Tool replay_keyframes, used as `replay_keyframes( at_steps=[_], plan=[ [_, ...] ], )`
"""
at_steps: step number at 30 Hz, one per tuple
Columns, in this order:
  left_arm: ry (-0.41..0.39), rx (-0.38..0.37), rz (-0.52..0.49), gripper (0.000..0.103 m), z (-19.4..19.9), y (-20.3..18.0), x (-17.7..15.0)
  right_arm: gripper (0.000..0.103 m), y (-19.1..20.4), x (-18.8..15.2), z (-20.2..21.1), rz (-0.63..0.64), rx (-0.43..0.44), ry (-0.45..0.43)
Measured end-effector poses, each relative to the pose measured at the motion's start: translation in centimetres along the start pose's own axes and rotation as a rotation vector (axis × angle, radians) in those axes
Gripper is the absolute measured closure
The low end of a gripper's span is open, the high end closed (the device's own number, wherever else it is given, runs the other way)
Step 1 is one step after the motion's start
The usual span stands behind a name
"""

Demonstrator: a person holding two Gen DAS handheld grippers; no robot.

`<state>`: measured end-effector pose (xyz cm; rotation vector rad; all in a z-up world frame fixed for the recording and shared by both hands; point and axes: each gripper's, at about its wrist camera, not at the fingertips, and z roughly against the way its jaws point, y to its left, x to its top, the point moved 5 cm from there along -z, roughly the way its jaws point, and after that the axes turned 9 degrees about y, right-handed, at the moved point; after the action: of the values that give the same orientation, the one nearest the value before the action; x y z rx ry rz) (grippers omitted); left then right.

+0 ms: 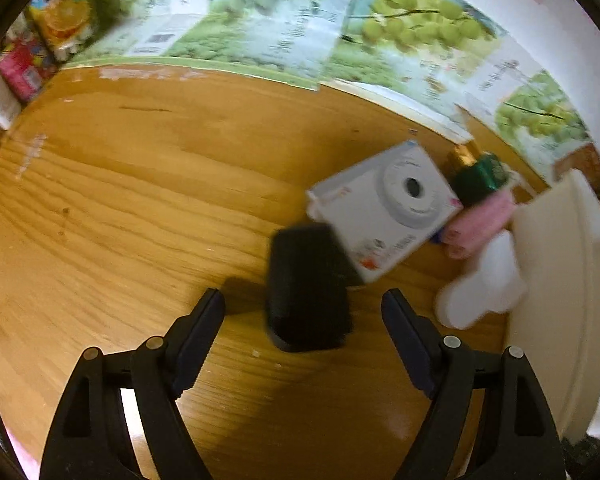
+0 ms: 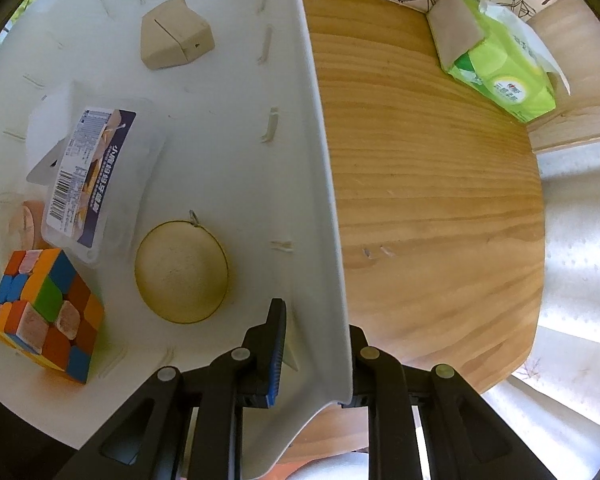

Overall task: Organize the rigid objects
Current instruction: 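Close the left tool on the black charger and lift it, then carry the black charger with the left tool and release it into the tray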

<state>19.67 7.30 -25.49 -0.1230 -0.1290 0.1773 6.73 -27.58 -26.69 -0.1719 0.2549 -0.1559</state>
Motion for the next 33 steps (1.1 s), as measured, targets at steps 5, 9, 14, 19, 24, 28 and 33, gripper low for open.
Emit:
replay_keyframes(
  at_steps=[5, 9, 14, 19, 24, 28, 33],
  plan=[
    [-0.011, 0.052, 0.002, 0.022, -0.3, 0.2, 0.1, 0.082, 0.3, 0.1, 0.0, -0.004, -0.003, 0.001],
    [-0.024, 0.045, -0.025, 0.035, -0.2, 0.0, 0.1, 0.082, 0.4, 0.0, 0.0, -0.004, -0.003, 0.0],
    [-0.026, 0.038, -0.032, 0.044, -0.1, 0.2, 0.0, 0.082, 0.4, -0.1, 0.1, -0.009, -0.006, -0.005],
    [-0.01, 0.03, -0.022, 0.044, -0.1, 0.8, -0.3, 0.082, 0.6, -0.4, 0.1, -0.01, -0.016, -0.011],
    [0.002, 0.011, 0.025, 0.044, 0.2, 1.3, -0.6, 0.081, 0.7, -0.5, 0.1, -0.004, -0.013, -0.013],
    [-0.019, 0.017, 0.041, 0.044, 1.1, 1.9, -1.0, 0.081, 0.6, -0.5, 0.0, 0.002, -0.005, -0.014],
    [-0.051, 0.015, 0.05, 0.044, 2.5, 2.2, -1.8, 0.08, 0.7, -0.5, -0.4, 0.029, -0.001, -0.014]
  ],
)
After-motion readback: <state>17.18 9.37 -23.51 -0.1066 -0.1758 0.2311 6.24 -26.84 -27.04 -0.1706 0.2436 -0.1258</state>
